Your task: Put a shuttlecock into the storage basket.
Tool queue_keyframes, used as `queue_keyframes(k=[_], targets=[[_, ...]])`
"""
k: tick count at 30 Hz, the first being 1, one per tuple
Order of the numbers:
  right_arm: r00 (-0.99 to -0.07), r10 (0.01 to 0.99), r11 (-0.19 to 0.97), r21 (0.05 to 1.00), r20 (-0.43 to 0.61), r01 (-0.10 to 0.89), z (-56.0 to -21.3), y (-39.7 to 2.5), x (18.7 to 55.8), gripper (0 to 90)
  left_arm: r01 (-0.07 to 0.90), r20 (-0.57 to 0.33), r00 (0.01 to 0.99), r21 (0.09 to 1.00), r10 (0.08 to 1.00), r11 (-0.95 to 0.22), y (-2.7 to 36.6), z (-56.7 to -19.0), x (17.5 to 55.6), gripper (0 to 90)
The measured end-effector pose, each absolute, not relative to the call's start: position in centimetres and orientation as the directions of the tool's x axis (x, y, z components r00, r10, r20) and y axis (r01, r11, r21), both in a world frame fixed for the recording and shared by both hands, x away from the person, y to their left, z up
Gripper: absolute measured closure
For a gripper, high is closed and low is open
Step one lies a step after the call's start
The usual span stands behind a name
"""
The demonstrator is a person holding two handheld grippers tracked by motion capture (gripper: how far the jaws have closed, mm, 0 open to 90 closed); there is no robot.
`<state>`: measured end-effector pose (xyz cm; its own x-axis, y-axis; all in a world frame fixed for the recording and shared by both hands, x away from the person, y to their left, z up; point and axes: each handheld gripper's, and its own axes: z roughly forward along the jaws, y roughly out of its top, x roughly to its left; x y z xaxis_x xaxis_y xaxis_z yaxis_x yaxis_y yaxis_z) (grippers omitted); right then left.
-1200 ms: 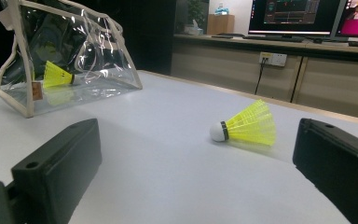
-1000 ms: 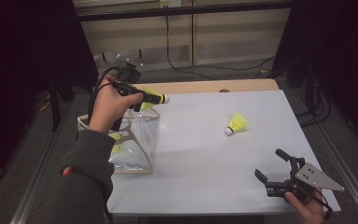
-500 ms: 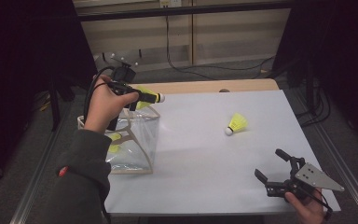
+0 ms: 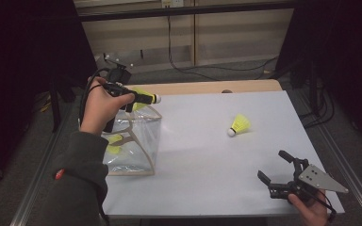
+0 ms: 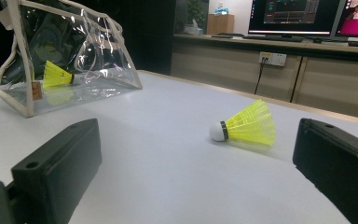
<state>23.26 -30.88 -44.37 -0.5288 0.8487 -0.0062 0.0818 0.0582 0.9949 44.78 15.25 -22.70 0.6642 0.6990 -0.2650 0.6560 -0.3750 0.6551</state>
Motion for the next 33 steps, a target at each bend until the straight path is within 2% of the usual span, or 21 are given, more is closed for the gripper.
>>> queue_keyframes(k=[33], targets=[[-0.528, 0.849, 0.059, 0.995, -0.007, 0.082, -44.4, -30.9, 23.3, 0.9, 0.669, -0.254, 0.630, 0.658, 0.734, -0.346, 17.2, -22.7, 44.9, 85.8]])
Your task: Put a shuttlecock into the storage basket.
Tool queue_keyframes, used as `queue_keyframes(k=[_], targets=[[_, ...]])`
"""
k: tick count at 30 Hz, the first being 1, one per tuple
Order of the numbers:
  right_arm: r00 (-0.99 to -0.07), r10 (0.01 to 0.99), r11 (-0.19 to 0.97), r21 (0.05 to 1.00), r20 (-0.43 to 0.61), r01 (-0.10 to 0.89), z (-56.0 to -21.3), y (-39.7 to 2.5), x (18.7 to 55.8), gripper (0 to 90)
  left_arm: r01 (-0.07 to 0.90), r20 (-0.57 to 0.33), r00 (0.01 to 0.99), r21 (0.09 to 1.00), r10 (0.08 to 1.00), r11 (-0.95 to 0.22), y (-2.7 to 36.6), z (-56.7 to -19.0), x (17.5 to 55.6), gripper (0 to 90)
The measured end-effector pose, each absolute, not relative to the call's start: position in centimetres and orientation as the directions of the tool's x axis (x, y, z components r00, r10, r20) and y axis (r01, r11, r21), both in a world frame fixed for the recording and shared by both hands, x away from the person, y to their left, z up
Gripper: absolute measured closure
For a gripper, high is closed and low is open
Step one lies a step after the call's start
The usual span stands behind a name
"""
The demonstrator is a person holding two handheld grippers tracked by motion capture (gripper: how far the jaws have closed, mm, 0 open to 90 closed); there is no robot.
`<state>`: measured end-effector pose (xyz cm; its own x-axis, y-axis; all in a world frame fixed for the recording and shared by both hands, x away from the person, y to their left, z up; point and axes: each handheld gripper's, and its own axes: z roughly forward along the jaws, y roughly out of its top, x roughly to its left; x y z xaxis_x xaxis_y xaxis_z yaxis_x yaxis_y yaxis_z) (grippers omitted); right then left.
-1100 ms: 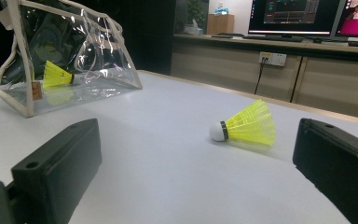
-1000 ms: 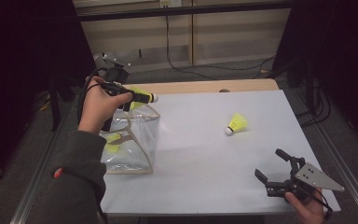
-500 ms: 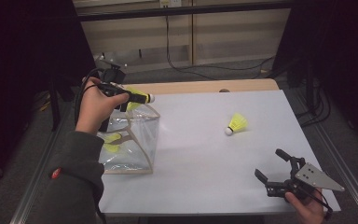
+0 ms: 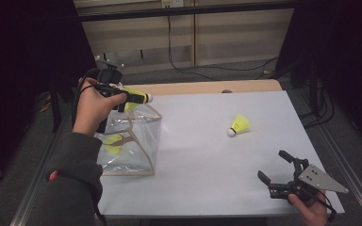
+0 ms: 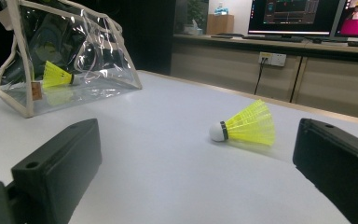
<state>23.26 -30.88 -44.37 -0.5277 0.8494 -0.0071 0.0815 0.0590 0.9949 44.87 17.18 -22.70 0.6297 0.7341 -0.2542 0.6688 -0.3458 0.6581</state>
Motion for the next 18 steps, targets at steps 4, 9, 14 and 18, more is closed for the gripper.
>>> queue_keyframes(k=[4, 9, 14, 18], targets=[[-0.528, 0.849, 0.059, 0.995, -0.006, 0.083, -44.4, -30.9, 23.3, 0.9, 0.671, -0.254, 0.622, 0.659, 0.740, -0.338, 17.4, -22.7, 44.8, 85.8], [-0.528, 0.849, 0.059, 0.995, -0.006, 0.082, -44.4, -30.9, 23.3, 0.9, 0.675, -0.254, 0.614, 0.660, 0.747, -0.330, 17.8, -22.6, 44.9, 85.8], [-0.529, 0.849, 0.059, 0.995, -0.006, 0.083, -44.4, -30.9, 23.3, 0.9, 0.678, -0.249, 0.604, 0.659, 0.757, -0.325, 18.2, -22.7, 44.9, 85.8], [-0.528, 0.849, 0.059, 0.995, -0.007, 0.082, -44.4, -30.8, 23.3, 0.9, 0.679, -0.241, 0.597, 0.660, 0.765, -0.322, 18.5, -22.7, 44.9, 85.8]])
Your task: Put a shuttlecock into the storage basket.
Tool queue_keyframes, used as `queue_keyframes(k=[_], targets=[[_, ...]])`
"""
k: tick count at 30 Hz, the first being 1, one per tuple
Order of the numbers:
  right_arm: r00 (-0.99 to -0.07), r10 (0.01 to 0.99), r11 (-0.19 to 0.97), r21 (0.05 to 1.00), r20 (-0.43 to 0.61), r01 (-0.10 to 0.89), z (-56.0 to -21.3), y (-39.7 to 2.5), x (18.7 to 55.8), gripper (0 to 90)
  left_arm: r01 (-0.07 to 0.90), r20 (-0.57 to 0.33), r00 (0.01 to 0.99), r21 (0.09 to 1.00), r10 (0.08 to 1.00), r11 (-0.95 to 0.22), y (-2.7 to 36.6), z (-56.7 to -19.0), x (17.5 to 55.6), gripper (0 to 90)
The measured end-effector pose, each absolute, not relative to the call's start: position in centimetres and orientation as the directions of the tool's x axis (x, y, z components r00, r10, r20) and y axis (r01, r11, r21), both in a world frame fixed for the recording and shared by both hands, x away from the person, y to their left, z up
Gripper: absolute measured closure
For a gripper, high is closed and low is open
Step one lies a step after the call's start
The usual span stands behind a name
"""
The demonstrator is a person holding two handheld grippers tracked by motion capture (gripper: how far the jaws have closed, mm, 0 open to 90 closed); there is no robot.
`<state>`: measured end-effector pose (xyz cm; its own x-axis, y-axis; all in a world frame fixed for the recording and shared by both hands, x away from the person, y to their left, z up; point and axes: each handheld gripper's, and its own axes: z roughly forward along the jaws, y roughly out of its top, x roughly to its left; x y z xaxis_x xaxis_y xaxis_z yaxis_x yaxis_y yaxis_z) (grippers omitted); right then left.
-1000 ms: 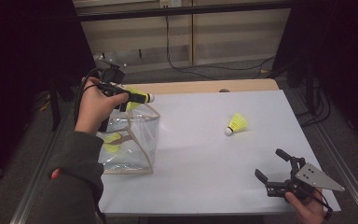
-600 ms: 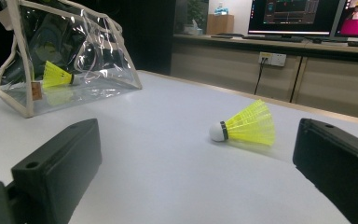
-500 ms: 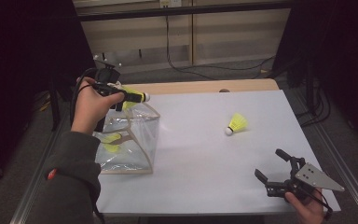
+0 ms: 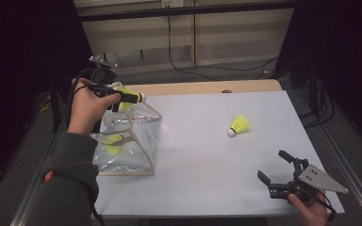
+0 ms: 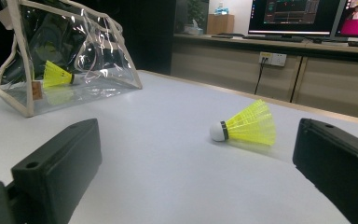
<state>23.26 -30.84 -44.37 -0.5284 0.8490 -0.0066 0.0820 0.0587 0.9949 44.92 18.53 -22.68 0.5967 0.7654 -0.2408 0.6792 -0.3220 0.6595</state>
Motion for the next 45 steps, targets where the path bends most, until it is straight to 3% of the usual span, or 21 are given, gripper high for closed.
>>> queue_keyframes(k=[45], targets=[[-0.528, 0.849, 0.057, 0.995, -0.007, 0.079, -44.3, -30.9, 23.3, 0.9, 0.698, -0.226, 0.531, 0.663, 0.816, -0.270, 21.2, -22.4, 45.0, 85.6]])
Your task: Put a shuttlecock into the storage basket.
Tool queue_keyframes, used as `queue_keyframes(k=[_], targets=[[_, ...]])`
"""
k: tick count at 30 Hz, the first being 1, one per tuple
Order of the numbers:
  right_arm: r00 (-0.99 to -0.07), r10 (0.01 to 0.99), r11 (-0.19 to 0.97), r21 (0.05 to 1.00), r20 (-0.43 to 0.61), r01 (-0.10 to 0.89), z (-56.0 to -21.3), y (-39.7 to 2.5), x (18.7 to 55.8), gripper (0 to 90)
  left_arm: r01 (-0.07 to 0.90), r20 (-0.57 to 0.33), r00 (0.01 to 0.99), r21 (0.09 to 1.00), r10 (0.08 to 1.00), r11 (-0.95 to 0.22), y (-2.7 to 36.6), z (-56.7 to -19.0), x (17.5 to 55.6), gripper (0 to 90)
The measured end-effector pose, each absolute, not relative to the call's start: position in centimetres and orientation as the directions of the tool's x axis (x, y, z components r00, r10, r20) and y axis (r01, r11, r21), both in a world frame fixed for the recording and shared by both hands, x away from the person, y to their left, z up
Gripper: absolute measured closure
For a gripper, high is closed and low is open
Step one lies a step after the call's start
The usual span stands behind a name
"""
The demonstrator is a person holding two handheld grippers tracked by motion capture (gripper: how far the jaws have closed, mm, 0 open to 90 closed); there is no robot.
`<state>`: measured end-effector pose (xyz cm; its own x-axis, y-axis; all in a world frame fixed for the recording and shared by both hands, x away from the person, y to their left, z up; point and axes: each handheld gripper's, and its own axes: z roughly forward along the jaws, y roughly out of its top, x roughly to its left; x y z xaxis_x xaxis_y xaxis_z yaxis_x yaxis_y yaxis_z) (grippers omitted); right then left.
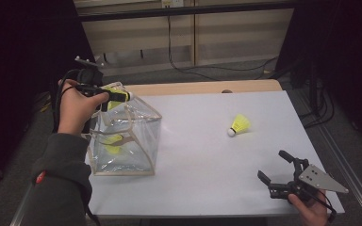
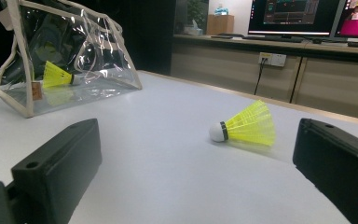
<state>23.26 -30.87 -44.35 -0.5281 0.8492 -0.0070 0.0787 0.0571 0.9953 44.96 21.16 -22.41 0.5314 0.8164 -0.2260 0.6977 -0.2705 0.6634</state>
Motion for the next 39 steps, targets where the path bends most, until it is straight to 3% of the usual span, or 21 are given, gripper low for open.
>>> queue_keyframes(k=[39], targets=[[-0.528, 0.849, 0.054, 0.996, -0.006, 0.077, -44.3, -30.8, 23.2, 0.9, 0.716, -0.196, 0.435, 0.668, 0.879, -0.205, 23.0, -23.2, 45.0, 85.4]])
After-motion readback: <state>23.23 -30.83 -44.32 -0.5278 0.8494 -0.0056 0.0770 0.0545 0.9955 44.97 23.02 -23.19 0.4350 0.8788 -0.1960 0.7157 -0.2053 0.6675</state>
